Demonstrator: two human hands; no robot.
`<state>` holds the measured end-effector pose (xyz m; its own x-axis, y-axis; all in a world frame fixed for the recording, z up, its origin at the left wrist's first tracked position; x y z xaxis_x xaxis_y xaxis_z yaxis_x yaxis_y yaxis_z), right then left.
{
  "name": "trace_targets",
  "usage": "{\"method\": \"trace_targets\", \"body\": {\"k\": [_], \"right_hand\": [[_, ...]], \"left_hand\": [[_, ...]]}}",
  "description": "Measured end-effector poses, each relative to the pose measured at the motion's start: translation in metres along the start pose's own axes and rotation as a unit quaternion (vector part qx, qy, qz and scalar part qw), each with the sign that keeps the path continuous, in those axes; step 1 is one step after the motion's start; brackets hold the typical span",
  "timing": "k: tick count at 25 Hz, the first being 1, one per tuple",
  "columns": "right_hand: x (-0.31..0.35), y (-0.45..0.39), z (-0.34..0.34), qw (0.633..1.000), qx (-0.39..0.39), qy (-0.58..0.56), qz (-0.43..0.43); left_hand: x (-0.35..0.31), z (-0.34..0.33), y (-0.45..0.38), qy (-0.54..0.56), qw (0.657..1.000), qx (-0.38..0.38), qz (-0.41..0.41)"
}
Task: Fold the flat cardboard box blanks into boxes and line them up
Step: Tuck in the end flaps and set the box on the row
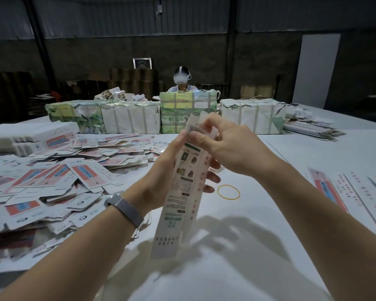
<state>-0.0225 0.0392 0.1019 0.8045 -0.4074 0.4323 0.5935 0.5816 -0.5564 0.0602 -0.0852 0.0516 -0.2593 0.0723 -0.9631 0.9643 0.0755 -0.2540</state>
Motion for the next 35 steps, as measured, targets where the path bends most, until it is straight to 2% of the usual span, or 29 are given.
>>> {"method": "trace_targets", "body": {"k": [2,6,10,12,16,20,22,24,28,35], "right_hand": [[-0.003,-0.002,0.006,1.0,0.006,0.009,0.0],[-0.01,-0.005,0.014,0.999,0.012,0.035,-0.015],[-0.007,-0.004,0.008,0.999,-0.006,-0.044,0.008],[-0.004,-0.004,0.01,0.998,-0.018,-0.059,0.013],[-0.001,-0.003,0.017,0.988,-0.094,-0.118,0.036],[0.002,0.001,0.014,0.963,-0.165,-0.209,0.047],[0.002,0.004,0.006,0.934,-0.165,-0.315,0.032],[0.001,0.006,-0.004,0.913,-0.162,-0.374,0.022],[0.004,0.007,-0.015,0.908,-0.18,-0.378,0.013],[0.005,0.009,-0.012,0.903,-0.192,-0.385,-0.006]], "left_hand": [[-0.008,0.0,-0.007,-0.046,0.999,0.003,-0.013],[-0.006,-0.004,-0.017,-0.126,0.991,0.04,0.02],[-0.006,-0.004,-0.014,-0.077,0.996,0.049,0.001],[-0.006,-0.003,-0.012,-0.086,0.995,0.04,-0.007],[-0.007,-0.005,-0.016,-0.079,0.995,-0.033,-0.043],[-0.013,-0.015,-0.014,0.003,0.989,-0.081,-0.125],[-0.015,-0.02,-0.013,0.031,0.983,-0.092,-0.157],[-0.015,-0.023,-0.011,0.033,0.977,-0.113,-0.18],[-0.013,-0.027,-0.01,0.046,0.97,-0.139,-0.196],[-0.013,-0.028,-0.01,0.026,0.981,-0.101,-0.166]]}}
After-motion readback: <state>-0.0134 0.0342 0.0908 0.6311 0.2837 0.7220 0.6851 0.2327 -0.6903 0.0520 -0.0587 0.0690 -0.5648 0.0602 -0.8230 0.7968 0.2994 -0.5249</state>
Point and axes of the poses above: each hand's wrist, its own y-axis away from the middle knuckle, its own z-axis out of the back of the hand, x = y × z, the point moved 2 cm from there along -y, towards the middle knuckle, and after that the axes turned 5 degrees about -x, right-handed, at the moved point
